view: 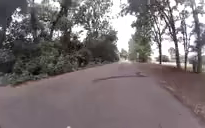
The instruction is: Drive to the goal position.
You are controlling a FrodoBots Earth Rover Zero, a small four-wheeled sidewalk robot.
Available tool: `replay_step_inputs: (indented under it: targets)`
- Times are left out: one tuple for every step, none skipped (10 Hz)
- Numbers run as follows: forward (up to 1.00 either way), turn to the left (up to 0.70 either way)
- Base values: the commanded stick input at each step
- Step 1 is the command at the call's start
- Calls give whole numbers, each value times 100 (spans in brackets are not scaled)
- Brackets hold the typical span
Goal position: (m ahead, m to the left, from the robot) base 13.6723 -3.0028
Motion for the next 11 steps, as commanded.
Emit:
replay_step_inputs:
  targets:
    - [100,-12]
    - [100,-12]
    - [100,-12]
    - [100,-12]
    - [100,-12]
    - [100,-12]
    - [100,-12]
    - [100,-12]
    - [100,-12]
    - [100,-12]
    - [100,-12]
